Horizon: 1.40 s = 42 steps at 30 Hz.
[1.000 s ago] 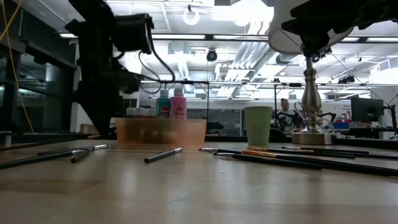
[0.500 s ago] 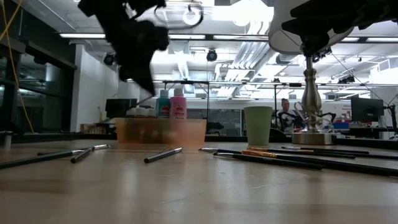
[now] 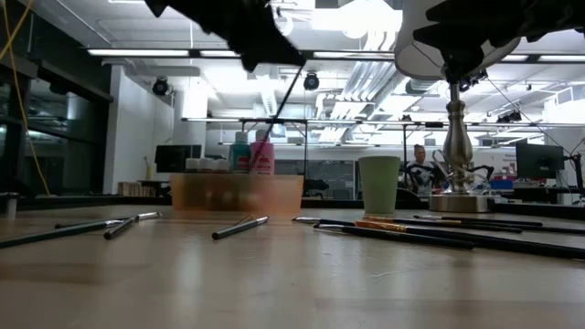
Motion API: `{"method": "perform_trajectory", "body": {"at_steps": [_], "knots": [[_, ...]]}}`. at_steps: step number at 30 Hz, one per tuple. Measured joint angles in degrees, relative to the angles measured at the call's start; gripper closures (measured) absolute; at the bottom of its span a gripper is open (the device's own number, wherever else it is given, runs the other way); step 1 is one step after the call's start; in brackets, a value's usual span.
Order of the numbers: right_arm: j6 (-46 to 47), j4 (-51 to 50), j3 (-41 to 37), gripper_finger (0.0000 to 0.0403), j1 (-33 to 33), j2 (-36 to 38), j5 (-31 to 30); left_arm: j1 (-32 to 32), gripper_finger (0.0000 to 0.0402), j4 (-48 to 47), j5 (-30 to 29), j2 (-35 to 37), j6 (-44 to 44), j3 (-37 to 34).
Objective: Pick & Place Paint Supplies
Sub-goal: Put the gold paint brush into the green cup
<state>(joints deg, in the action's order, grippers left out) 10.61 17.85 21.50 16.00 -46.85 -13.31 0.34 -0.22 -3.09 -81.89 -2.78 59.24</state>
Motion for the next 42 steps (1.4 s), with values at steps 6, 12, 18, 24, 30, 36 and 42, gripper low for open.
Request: {"method": "perform_trajectory", "body": {"at_steps": [6, 12, 18, 24, 30, 36, 42], "knots": [[1.4, 1.9, 0.0, 0.0251, 0.0, -0.2, -1.8, 0.0, 0.0401, 10.6, 3.0, 0.0, -6.3, 0.0], [-4.2, 9.1, 0.0, 0.0251, -0.1, -3.5, -2.2, 0.0, 0.0401, 14.2, 3.8, 0.0, -9.1, 0.0], [-12.6, 24.0, 0.0, 0.0251, -1.3, -14.1, -6.4, 0.0, 0.0401, 14.7, 3.8, 0.0, -9.4, 0.0], [-14.8, 42.6, 0.0, 0.0251, -5.7, -26.5, -7.9, 0.0, 0.0401, 15.0, 3.8, 0.0, -9.4, 0.0], [-14.8, 51.4, 2.3, 0.0251, -8.2, -36.1, -4.1, 0.0, 0.0401, 15.0, 4.3, 0.0, -9.4, 0.0], [-15.8, 51.4, 9.3, 0.0251, -9.4, -44.0, -3.4, 0.0, 0.0401, 14.6, 4.3, 0.0, -9.4, 0.0], [-16.5, 51.4, 11.7, 0.0251, -9.8, -46.3, -3.7, 0.0, 0.0401, 14.1, 4.4, 0.0, -9.4, 0.0]]}}
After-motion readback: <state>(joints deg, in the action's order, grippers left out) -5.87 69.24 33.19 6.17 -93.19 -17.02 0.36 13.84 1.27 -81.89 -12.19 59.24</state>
